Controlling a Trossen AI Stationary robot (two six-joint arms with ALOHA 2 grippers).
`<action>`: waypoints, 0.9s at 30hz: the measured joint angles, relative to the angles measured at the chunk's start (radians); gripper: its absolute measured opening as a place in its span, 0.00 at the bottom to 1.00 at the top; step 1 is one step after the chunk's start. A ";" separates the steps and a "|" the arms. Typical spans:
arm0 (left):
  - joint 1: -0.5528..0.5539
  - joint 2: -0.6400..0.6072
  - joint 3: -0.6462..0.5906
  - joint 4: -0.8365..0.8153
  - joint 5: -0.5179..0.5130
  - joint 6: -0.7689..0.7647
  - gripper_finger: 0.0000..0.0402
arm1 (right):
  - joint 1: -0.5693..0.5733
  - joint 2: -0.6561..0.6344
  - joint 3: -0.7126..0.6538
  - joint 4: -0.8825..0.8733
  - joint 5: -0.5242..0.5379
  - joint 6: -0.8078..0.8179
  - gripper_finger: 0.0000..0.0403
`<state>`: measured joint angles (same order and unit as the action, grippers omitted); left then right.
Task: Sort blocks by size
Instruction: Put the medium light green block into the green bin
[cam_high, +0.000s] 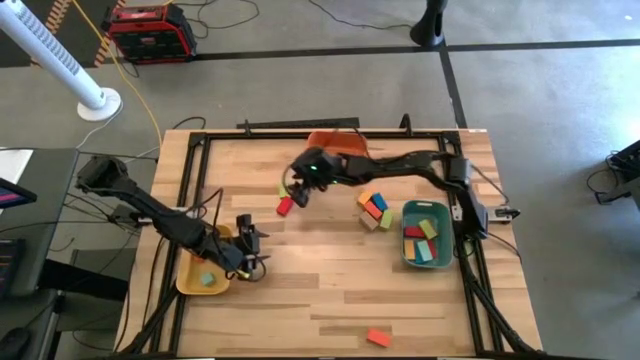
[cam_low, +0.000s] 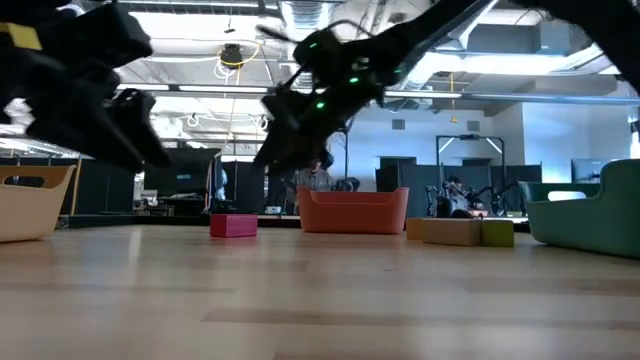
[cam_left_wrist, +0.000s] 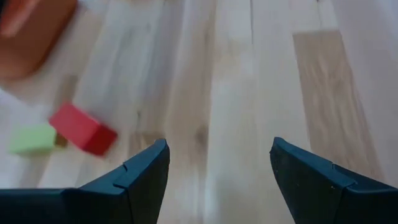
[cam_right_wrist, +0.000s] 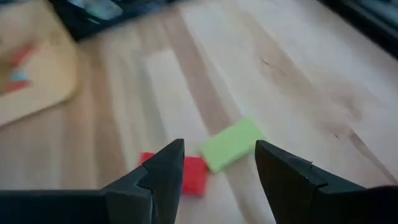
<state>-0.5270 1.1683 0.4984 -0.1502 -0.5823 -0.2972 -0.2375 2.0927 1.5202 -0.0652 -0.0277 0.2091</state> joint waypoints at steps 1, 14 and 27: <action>-0.010 0.000 0.000 -0.020 0.000 -0.021 0.67 | -0.003 0.030 0.051 -0.043 0.001 0.009 0.56; -0.152 0.000 0.000 -0.155 0.000 -0.182 0.67 | -0.020 0.332 0.518 -0.421 0.117 0.045 0.56; -0.180 0.000 0.001 -0.175 -0.010 -0.163 0.67 | -0.009 0.431 0.641 -0.503 0.163 0.047 0.56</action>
<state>-0.7067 1.1687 0.4992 -0.3256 -0.5919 -0.4607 -0.2467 2.5240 2.1609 -0.5681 0.1350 0.2557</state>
